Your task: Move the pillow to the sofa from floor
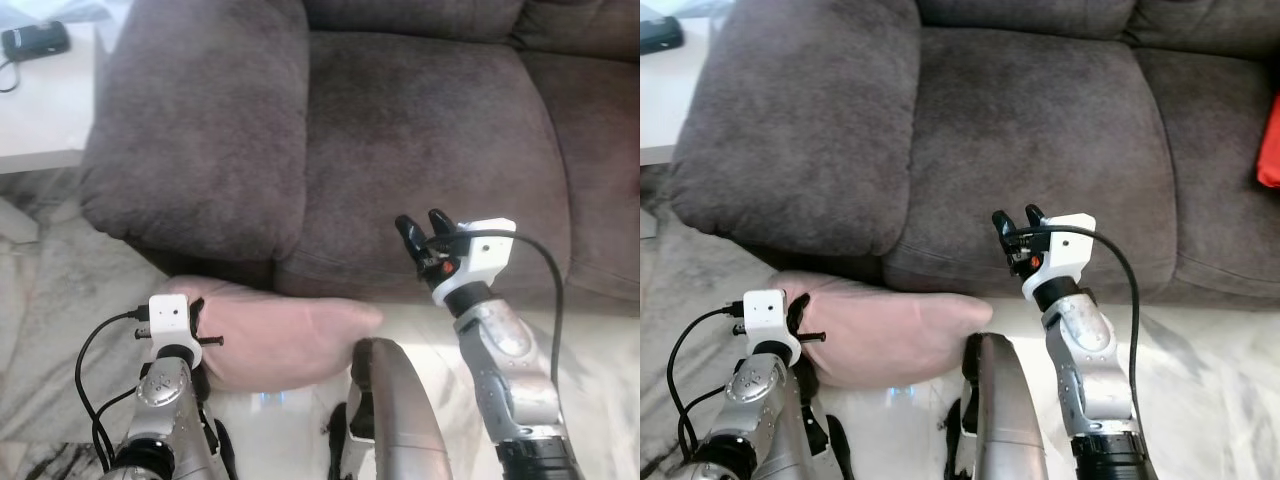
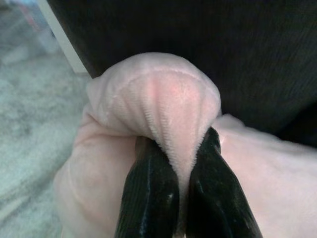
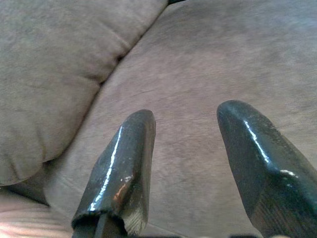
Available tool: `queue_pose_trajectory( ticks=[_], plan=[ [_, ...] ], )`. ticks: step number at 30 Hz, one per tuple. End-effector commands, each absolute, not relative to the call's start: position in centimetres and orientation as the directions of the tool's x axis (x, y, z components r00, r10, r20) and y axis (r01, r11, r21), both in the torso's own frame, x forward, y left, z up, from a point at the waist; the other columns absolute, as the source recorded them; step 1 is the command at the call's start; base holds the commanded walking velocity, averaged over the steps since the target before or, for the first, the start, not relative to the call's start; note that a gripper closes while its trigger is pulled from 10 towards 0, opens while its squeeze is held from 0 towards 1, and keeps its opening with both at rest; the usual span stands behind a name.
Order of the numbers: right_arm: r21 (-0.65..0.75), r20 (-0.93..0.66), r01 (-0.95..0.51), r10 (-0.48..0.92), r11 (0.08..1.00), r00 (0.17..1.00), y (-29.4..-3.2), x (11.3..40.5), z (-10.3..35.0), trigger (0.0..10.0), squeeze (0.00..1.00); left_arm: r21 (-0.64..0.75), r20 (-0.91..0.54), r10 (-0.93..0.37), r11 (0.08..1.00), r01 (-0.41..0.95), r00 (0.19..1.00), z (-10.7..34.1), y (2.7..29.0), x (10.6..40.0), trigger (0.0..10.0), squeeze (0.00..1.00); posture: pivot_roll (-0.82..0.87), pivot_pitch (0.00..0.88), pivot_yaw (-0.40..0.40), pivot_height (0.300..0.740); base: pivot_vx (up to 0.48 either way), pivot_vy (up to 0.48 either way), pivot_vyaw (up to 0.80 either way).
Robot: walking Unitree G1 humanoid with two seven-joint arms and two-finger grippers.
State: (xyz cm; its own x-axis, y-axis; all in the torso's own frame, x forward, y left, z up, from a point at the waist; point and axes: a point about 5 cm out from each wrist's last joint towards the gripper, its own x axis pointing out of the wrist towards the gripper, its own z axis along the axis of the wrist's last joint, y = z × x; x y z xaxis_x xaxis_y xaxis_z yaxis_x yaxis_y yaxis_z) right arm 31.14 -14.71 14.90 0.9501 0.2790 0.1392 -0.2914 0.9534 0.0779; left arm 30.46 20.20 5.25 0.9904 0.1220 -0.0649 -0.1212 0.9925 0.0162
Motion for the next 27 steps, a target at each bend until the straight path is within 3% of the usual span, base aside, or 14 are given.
queue_pose_trajectory(
  ticks=[1, 27],
  plan=[
    [0.075, 0.132, -0.275, 0.264, 0.959, 0.956, -14.8, 31.4, 14.2, 10.0, 0.00, -0.004, 0.080, 0.145, 0.989, -0.145, 0.986, 7.8, 20.8, 30.8, 10.0, 0.00, -0.05, 0.176, -0.057, 0.539, 0.000, 0.000, 0.00],
    [0.093, 0.179, -0.256, 0.237, 0.962, 0.955, -13.6, 34.1, 13.9, 10.0, 0.00, -0.065, 0.186, 0.147, 0.988, -0.137, 0.971, 10.8, 19.7, 31.3, 10.0, 0.00, -0.01, 0.038, -0.024, 0.539, 0.000, 0.000, 0.00]
  ],
)
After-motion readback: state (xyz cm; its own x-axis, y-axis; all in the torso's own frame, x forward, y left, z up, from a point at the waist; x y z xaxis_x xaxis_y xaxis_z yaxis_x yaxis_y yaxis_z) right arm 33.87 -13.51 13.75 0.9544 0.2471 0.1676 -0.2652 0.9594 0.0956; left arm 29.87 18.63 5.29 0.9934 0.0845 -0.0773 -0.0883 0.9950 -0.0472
